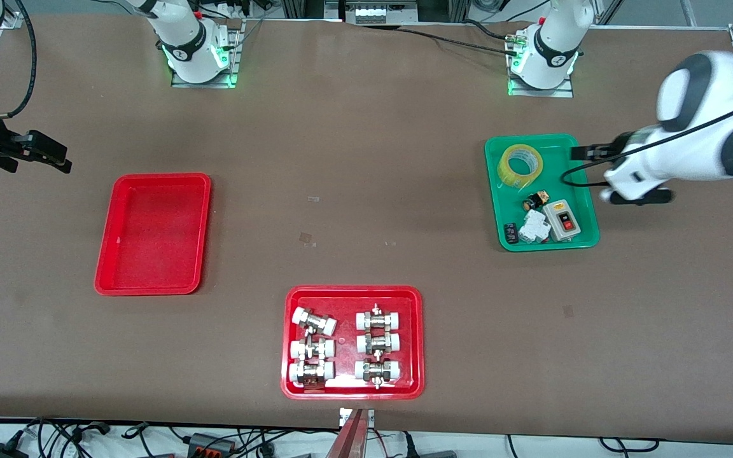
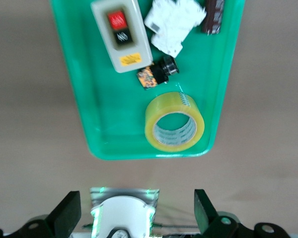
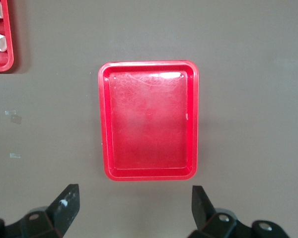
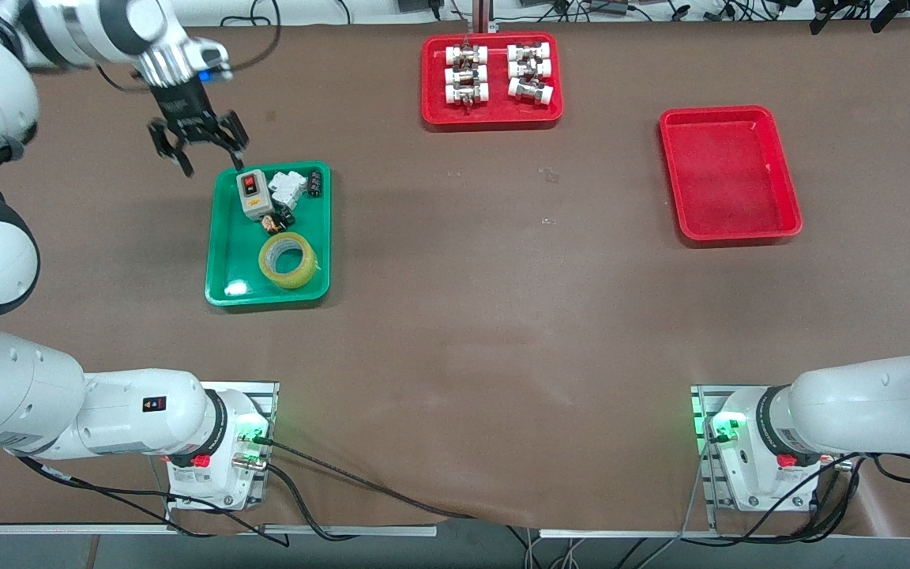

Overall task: Left arm passes tape to right arm into tray
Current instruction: 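Lower the left gripper and grasp the yellow tape roll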

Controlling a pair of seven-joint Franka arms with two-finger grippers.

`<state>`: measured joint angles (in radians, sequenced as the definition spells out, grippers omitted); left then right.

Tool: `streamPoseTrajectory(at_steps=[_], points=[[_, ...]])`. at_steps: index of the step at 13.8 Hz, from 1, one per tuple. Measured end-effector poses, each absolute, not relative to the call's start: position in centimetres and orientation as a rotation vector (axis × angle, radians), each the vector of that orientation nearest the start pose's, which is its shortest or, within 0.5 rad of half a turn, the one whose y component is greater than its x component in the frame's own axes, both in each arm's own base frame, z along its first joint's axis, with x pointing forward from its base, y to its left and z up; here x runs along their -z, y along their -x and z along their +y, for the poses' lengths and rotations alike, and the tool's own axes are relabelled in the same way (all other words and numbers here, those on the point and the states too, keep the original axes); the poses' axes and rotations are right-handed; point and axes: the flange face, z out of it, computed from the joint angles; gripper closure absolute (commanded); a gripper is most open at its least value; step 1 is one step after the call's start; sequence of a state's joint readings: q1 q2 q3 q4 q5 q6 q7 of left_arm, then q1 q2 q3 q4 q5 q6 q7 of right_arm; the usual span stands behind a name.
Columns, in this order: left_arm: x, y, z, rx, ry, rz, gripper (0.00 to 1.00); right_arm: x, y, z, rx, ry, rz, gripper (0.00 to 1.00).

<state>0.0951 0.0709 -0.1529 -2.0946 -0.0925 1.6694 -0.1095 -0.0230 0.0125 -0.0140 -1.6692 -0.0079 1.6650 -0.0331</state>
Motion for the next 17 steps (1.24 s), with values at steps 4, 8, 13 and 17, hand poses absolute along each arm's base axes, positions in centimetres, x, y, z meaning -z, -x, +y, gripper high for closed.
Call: streamPoseTrajectory(at_steps=[4,8,13,17], points=[[-25.5,-44.2,-4.2,-0.787,3.094,-0.197,0.0,-57.9,-56.3,-2.2,-0.027,3.149,0.005,0.0],[-20.6,-41.9,-3.9,-0.854,3.085,-0.271,0.07,-57.9,-56.3,-2.1,-0.027,3.149,0.005,0.0],[-19.0,-41.2,-3.9,-0.89,3.075,-0.282,0.73,-57.8,-56.4,-2.1,-0.028,3.148,0.005,0.0],[-19.0,-41.3,-4.1,-0.893,3.095,-0.324,0.9,-57.8,-56.4,-2.1,-0.022,3.147,0.005,0.0]])
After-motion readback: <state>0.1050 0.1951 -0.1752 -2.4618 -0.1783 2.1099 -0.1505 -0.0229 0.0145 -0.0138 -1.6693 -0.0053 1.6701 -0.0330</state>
